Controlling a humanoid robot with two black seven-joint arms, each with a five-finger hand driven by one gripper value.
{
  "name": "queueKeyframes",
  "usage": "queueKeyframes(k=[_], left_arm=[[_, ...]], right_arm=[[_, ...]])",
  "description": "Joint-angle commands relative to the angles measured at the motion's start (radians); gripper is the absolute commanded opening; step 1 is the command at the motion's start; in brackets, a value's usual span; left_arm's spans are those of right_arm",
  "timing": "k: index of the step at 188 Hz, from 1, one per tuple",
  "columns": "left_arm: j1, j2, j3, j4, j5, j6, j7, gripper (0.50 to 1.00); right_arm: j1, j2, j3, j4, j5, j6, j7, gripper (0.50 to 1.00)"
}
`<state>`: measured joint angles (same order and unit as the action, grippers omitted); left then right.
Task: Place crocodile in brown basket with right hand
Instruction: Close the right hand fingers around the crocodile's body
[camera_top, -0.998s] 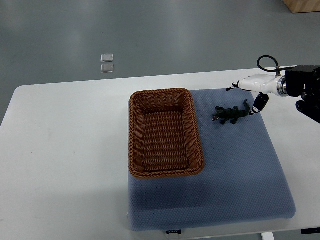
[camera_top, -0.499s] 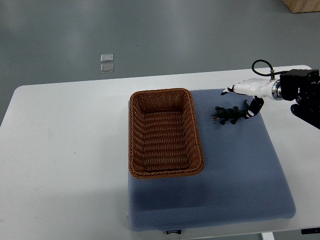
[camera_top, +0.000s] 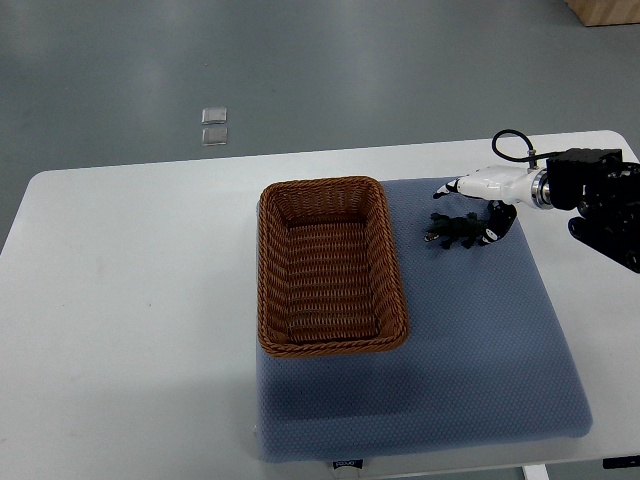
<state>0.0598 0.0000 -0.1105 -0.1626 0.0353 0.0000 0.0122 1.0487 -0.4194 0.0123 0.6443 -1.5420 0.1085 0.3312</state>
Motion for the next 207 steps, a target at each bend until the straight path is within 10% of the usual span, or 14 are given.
queueKeyframes(k=[1, 102, 207], left_arm=[[0.000, 0.000, 0.000, 0.000, 0.000, 0.000, 0.000, 1.000], [0.000, 0.000, 0.000, 0.000, 0.000, 0.000, 0.000, 1.000], [0.000, 0.000, 0.000, 0.000, 0.000, 0.000, 0.000, 1.000]], right_arm=[[-0.001, -0.001, -0.002, -0.008, -0.003, -0.001, 0.000, 0.926], [0.004, 0.025, -0.002, -0.014, -0.004, -0.003, 0.002, 0.895], [0.007, 0.037, -0.002, -0.014, -0.007, -0.004, 0.006, 0.609]])
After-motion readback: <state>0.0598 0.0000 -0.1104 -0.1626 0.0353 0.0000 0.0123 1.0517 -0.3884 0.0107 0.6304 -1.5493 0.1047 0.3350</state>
